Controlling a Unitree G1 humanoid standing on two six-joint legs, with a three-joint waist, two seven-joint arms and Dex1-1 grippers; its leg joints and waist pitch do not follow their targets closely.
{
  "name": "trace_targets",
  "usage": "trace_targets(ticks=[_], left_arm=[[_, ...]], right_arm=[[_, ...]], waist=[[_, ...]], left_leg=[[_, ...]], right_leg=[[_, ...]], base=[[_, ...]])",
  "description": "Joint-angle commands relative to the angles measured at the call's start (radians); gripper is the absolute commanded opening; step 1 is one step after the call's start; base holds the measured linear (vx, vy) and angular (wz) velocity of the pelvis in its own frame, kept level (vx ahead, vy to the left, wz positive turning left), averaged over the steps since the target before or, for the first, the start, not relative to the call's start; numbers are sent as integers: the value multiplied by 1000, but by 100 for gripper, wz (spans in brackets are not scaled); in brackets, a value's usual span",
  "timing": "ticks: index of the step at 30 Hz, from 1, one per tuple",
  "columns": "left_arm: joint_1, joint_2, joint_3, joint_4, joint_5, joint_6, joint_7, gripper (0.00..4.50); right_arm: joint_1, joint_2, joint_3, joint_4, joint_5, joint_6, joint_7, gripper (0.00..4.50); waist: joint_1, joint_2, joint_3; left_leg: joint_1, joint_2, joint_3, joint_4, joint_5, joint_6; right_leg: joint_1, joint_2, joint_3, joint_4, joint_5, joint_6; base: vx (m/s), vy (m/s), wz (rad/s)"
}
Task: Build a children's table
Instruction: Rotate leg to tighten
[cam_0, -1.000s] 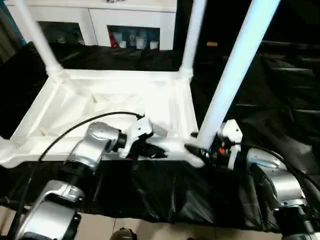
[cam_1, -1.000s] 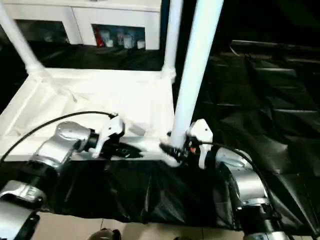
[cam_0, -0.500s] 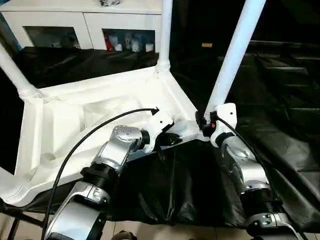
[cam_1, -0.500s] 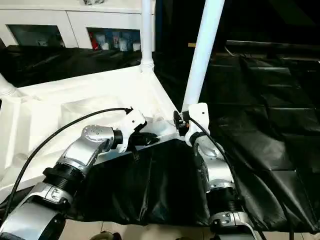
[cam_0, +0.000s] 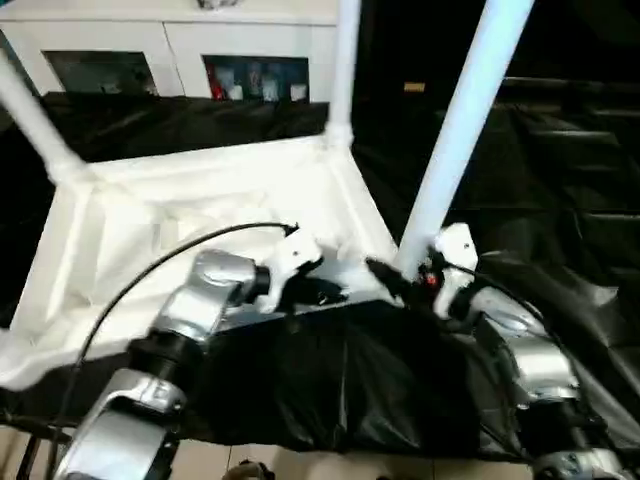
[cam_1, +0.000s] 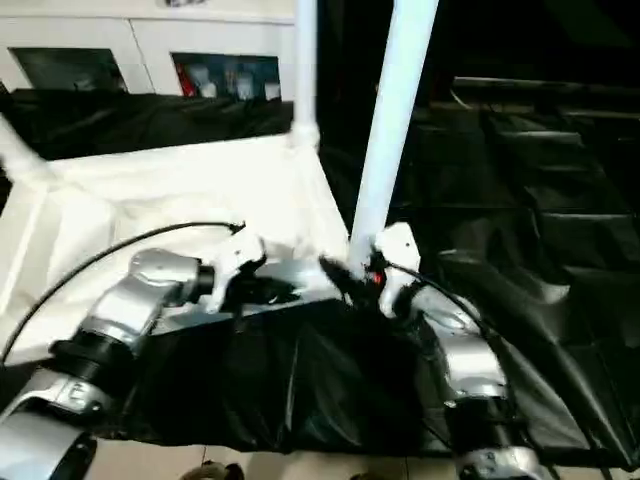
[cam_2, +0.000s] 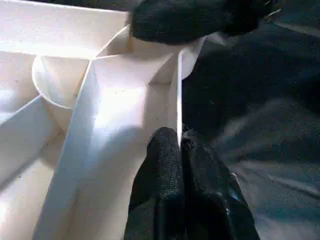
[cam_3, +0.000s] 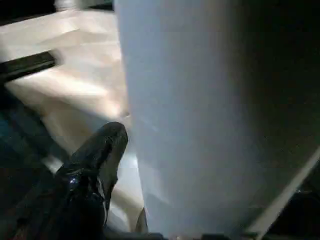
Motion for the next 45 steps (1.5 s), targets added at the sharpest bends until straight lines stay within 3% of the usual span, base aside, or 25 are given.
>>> trace_targets(ticks=[1, 9, 19, 24, 28, 30, 31, 33, 35, 36, 39, 41, 45], left_arm=[[-12, -29, -35, -20, -44, -33, -52, 0], [-41, 15, -47, 15, -43, -61, -142, 0], [-49, 31, -42, 37, -46, -86, -186, 0], [-41, 24, -39, 30, -47, -80, -174, 0], [-42, 1, -19, 41, -40, -63, -96, 0], [-47, -20, -8, 53, -30, -57, -39, 0], [-50, -38, -3, 60, -23, -53, 1, 0], [-55, -93, 2, 70, -7, -35, 98, 0], [-56, -112, 3, 71, -4, -28, 127, 0], [-62, -166, 1, 81, 4, -12, 190, 0], [-73, -232, -4, 99, 15, 4, 270, 0], [-75, -253, -8, 100, 20, 8, 293, 0], [-66, -289, -23, 88, 26, 8, 304, 0]], right_arm=[[25, 5, 147, -45, 40, 43, 175, 341], [48, -95, 220, -108, 54, 59, 374, 297], [53, -122, 226, -136, 73, 91, 437, 224], [75, -123, 217, -148, 82, 101, 433, 210], [81, -72, 168, -117, 78, 122, 317, 208], [71, -32, 145, -72, 43, 102, 216, 208], [62, -2, 127, -35, 23, 93, 144, 208], [37, 71, 86, 46, -14, 80, -27, 206], [29, 94, 72, 68, -21, 80, -79, 203], [1, 155, 42, 125, -37, 70, -216, 202], [-47, 232, -1, 210, -54, 57, -387, 200], [-61, 258, -15, 231, -51, 54, -434, 200], [-91, 301, -6, 260, -100, 26, -509, 200]], waist=[[4, -11, -51], [11, -15, -46], [23, -17, -48], [26, -18, -49], [26, -22, -48], [24, -23, -45], [22, -26, -43], [18, -24, -38], [11, -25, -38], [8, -21, -38], [-2, -22, -40], [-3, -17, -40], [-1, -18, -42]], left_leg=[[6, 38, -6, -53, -149, 117], [7, 42, -5, -56, -177, 100], [8, 42, -4, -52, -146, 111], [8, 42, -5, -52, -149, 107], [8, 42, -5, -53, -151, 104], [7, 40, -6, -57, -175, 87], [10, 40, -7, -60, -197, 71], [14, 41, -9, -67, -237, 41], [17, 41, -13, -72, -278, 10], [17, 41, -13, -73, -286, 8], [14, 37, -15, -75, -290, 0], [16, 38, -14, -75, -293, 1], [11, 34, -13, -73, -278, 14]], right_leg=[[47, -53, 42, -60, -33, -257], [40, -58, 42, -65, -120, -261], [40, -59, 41, -60, -84, -265], [41, -59, 41, -60, -94, -262], [40, -60, 41, -61, -110, -259], [37, -63, 42, -67, -165, -250], [34, -64, 43, -73, -214, -238], [29, -67, 45, -81, -297, -219], [28, -67, 46, -87, -358, -192], [26, -66, 48, -89, -354, -185], [28, -65, 46, -90, -346, -176], [25, -65, 48, -92, -336, -176], [29, -59, 47, -89, -281, -170]], base=[[0, 0, 0], [0, 0, 0], [0, 0, 0], [0, 0, 0], [0, 0, 0], [0, 0, 0], [0, 0, 0], [0, 0, 0], [0, 0, 0], [0, 0, 0], [0, 0, 0], [0, 0, 0], [0, 0, 0]])
